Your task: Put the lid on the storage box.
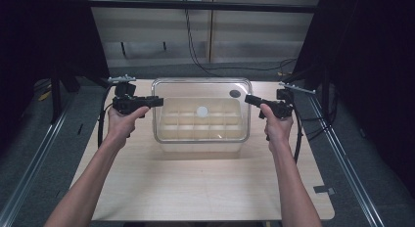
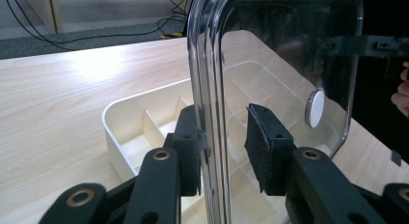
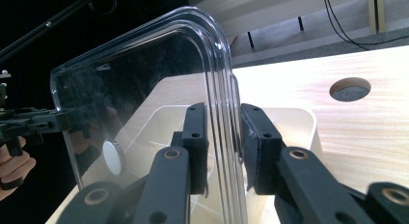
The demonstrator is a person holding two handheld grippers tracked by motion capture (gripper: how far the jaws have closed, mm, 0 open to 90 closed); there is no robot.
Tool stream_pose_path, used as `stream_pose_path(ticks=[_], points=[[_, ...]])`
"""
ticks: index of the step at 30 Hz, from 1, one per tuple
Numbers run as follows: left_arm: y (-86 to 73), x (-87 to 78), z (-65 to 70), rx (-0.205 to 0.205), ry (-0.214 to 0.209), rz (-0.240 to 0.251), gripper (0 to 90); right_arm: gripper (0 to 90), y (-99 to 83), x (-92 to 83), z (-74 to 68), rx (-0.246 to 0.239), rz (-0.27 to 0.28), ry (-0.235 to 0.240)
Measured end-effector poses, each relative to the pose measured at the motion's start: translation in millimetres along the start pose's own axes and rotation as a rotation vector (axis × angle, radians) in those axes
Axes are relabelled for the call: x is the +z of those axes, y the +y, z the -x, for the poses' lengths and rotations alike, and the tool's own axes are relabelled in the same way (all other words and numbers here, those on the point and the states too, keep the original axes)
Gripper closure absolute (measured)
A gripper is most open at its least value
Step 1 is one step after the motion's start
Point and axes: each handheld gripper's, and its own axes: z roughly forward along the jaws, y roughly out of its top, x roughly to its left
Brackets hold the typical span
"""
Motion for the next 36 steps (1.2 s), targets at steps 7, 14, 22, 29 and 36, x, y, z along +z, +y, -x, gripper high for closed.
stream_pose_path(ticks=[7,14,22,29,36], points=[[-0.7,6.5,-8.5,-0.024,0.001,0.003,66.0,73.8,1.6,10.4,4.0,-0.001,-0.019,-0.016],[-0.2,17.1,-19.1,-0.04,0.005,-0.017,63.7,72.6,3.6,19.6,6.0,-0.028,-0.05,-0.053],[1.2,29.5,-28.3,-0.068,0.008,-0.042,61.9,69.5,3.8,31.1,12.5,-0.039,-0.091,-0.099],[-1.5,37.0,-33.6,-0.084,0.021,-0.057,59.9,68.2,4.4,39.4,17.4,-0.035,-0.121,-0.112],[-6.4,46.1,-42.2,-0.099,0.038,-0.075,57.7,66.8,0.9,48.3,26.1,-0.038,-0.138,-0.114]])
